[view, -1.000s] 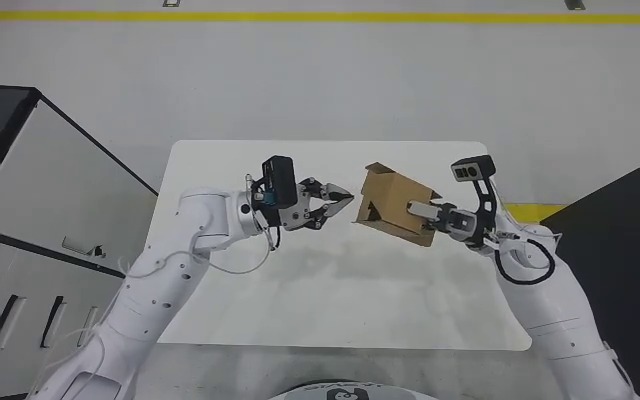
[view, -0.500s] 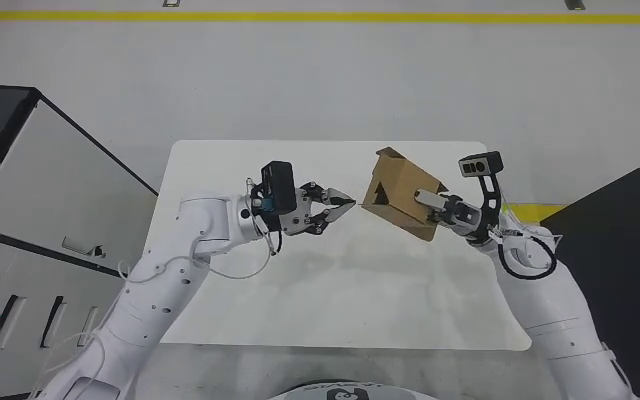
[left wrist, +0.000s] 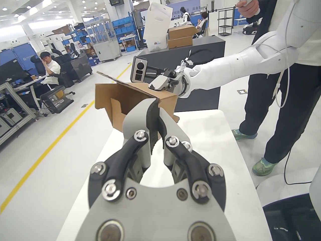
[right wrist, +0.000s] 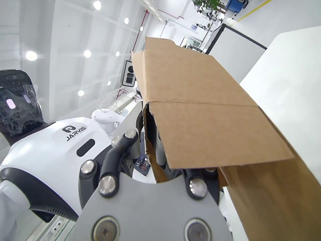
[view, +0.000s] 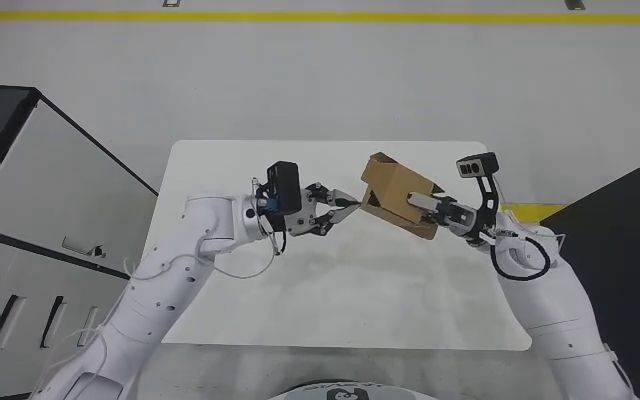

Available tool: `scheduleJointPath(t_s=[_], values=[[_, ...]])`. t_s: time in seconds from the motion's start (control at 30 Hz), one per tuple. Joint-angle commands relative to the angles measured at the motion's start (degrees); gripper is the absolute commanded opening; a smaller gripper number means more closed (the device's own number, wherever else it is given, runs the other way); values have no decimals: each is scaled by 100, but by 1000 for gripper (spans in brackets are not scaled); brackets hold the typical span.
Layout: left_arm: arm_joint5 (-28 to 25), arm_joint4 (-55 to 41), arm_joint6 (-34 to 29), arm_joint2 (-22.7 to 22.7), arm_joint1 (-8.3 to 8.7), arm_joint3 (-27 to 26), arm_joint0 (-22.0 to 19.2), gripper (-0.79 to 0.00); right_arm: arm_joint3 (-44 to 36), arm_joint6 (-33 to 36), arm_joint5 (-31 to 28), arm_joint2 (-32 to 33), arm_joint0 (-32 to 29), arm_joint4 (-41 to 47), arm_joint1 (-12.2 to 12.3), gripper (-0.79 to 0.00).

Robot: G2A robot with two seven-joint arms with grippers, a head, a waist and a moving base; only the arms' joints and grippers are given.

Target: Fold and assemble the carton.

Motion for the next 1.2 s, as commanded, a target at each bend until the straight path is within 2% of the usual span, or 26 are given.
scheduleJointPath(t_s=[0.0,0.53,1.17], values=[[-6,-7,1,6,-4,19,-13,-785,-10,117,-11,-12,13,60,-2,-785],[-192,-70,-59,96,-28,110,-116,-785,-80,467,82,-42,74,212,-4,-785],[-278,-50,-185,-259,51,57,63,-785,-132,555,170,36,6,216,19,-785]])
